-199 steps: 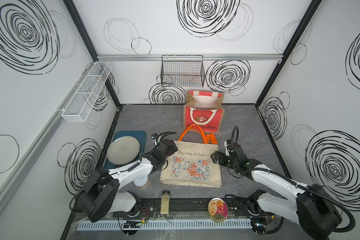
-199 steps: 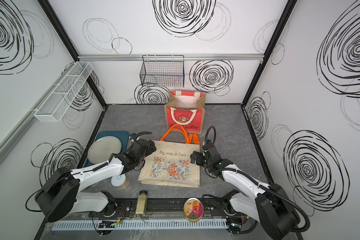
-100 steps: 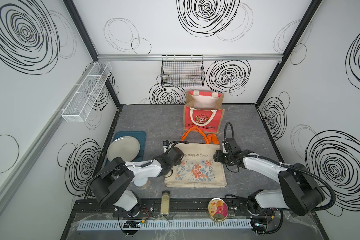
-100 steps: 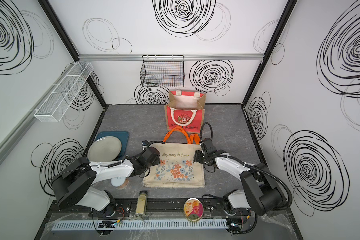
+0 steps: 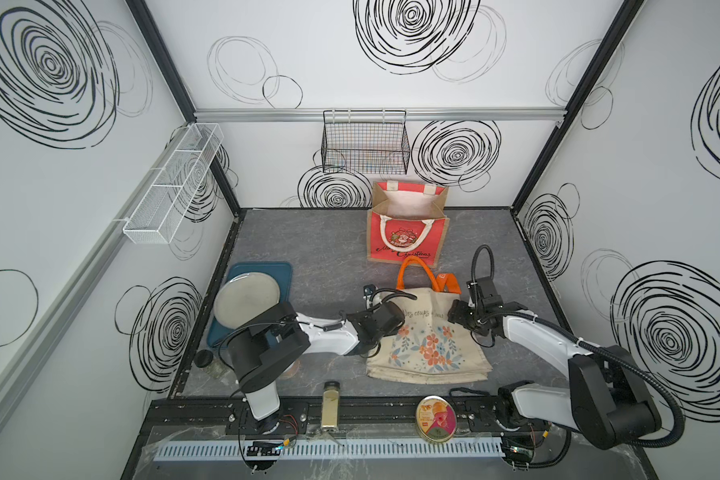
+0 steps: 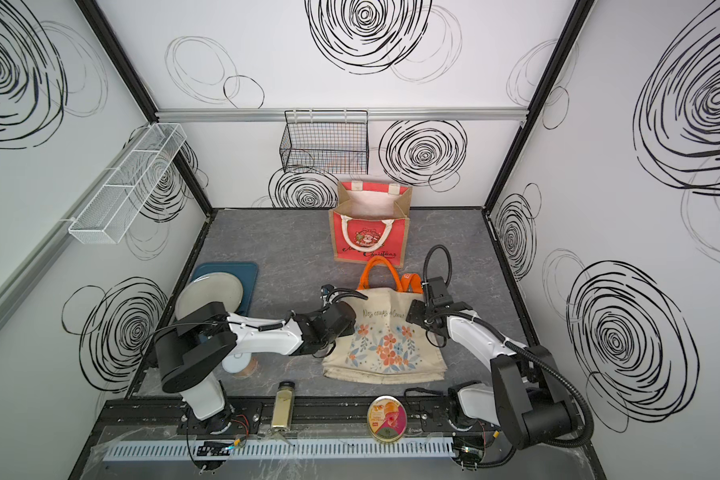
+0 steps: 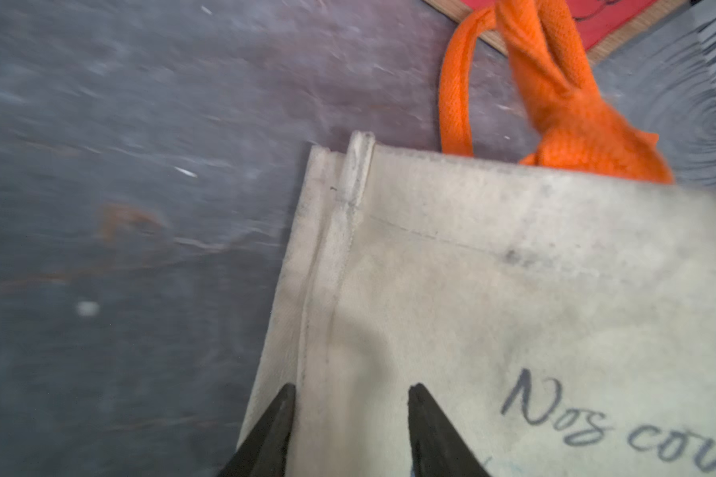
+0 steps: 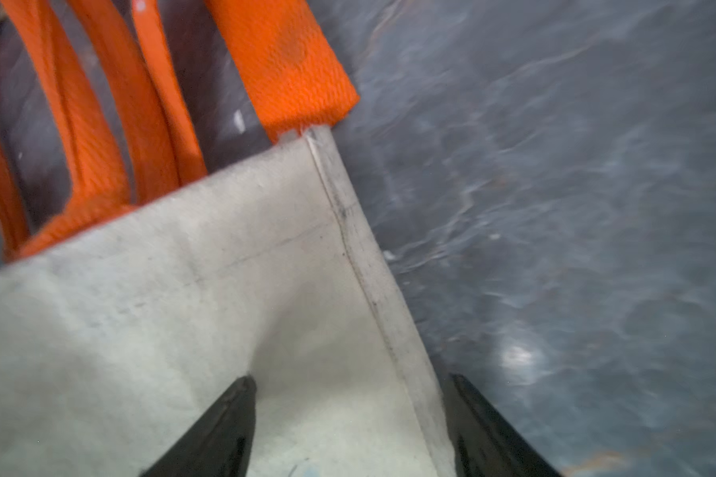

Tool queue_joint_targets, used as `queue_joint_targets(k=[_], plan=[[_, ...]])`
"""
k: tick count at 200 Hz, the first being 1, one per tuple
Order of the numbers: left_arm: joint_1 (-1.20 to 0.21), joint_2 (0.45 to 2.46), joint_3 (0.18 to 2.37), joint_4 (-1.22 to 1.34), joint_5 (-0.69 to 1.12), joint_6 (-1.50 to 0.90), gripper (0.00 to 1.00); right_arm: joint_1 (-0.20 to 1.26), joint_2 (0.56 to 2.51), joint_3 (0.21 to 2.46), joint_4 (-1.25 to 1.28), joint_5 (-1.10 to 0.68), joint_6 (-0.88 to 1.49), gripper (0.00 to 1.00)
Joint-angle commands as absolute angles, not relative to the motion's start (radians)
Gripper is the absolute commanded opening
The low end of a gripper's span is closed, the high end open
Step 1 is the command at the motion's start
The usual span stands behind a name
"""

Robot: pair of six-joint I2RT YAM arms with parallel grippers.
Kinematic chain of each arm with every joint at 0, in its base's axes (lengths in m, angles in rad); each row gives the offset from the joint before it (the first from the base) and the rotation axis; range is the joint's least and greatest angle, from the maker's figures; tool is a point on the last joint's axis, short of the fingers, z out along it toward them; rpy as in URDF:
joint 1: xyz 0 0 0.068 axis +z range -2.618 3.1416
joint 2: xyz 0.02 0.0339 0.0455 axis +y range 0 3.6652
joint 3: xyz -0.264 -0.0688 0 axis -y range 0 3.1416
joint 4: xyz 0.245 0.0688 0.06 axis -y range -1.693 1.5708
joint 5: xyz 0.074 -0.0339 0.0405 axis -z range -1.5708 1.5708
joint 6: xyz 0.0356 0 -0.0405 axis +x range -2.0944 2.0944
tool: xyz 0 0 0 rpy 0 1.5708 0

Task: Put away the canvas bag
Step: Move the canvas bag to the center of the board.

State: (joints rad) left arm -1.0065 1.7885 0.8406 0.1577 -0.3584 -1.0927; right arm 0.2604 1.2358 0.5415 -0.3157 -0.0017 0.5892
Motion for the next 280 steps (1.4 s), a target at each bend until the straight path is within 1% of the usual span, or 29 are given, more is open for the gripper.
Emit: queue_joint_targets(k=[1,10,18,26,34,37,44,52,58,68,87,100,110,120,140,161,178,199,222,240,254,280], plan=[[-1.048,1.850,0.926,0.256,-0.331,-1.176,0.48,0.191,1.151,0.570,-0.399,0.036,0.570,0.92],[-1.070,1.872,0.971,0.220,-0.370,-1.190,0.50,0.168,1.124,0.579,-0.418,0.077,0.561,0.96],[-1.086,1.892,1.002,0.200,-0.388,-1.223,0.52,0.149,1.099,0.584,-0.423,0.094,0.550,0.97],[-1.091,1.913,1.017,0.218,-0.387,-1.255,0.49,0.141,1.076,0.594,-0.431,0.097,0.534,0.98],[-1.090,1.942,1.035,0.238,-0.376,-1.282,0.48,0.140,1.055,0.606,-0.437,0.074,0.500,0.98],[-1.089,1.952,1.048,0.231,-0.381,-1.292,0.47,0.144,1.047,0.612,-0.445,0.074,0.502,0.98],[-1.090,1.973,1.078,0.200,-0.408,-1.311,0.40,0.157,1.032,0.625,-0.466,0.074,0.511,0.98],[-1.091,1.991,1.104,0.179,-0.440,-1.310,0.39,0.170,1.017,0.634,-0.496,0.064,0.530,0.98],[-1.090,2.002,1.125,0.159,-0.451,-1.318,0.38,0.173,1.004,0.631,-0.512,0.043,0.546,0.97],[-1.085,2.009,1.148,0.119,-0.459,-1.353,0.41,0.171,0.985,0.592,-0.490,-0.024,0.576,0.96],[-1.103,1.998,1.141,0.183,-0.465,-1.333,0.42,0.160,0.963,0.446,-0.293,-0.146,0.634,0.92],[-1.119,2.037,1.170,0.235,-0.434,-1.314,0.42,0.167,1.000,0.393,-0.175,-0.199,0.679,0.89],[-1.122,2.087,1.218,0.252,-0.371,-1.320,0.42,0.175,1.054,0.400,-0.152,-0.201,0.684,0.88],[-1.127,2.124,1.252,0.269,-0.339,-1.328,0.43,0.173,1.116,0.438,-0.195,-0.182,0.685,0.88],[-1.141,2.154,1.293,0.289,-0.346,-1.314,0.42,0.128,1.224,0.513,-0.288,-0.178,0.642,0.88],[-1.141,2.204,1.361,0.284,-0.307,-1.303,0.43,0.064,1.259,0.509,-0.231,-0.228,0.640,0.88],[-1.147,2.236,1.406,0.278,-0.298,-1.305,0.43,0.028,1.281,0.534,-0.235,-0.198,0.623,0.88],[-1.145,2.261,1.460,0.244,-0.317,-1.259,0.47,-0.035,1.301,0.537,-0.232,-0.209,0.590,0.87],[-1.128,2.274,1.477,0.255,-0.303,-1.232,0.55,-0.085,1.311,0.531,-0.227,-0.208,0.556,0.87],[-1.114,2.218,1.412,0.288,-0.354,-1.195,0.63,-0.086,1.290,0.538,-0.248,-0.196,0.546,0.87],[-1.089,2.150,1.364,0.293,-0.379,-1.153,0.80,-0.086,1.264,0.551,-0.257,-0.186,0.533,0.89],[-1.040,1.981,1.259,0.331,-0.390,-1.048,0.99,-0.082,1.229,0.626,-0.296,-0.189,0.505,0.99]])
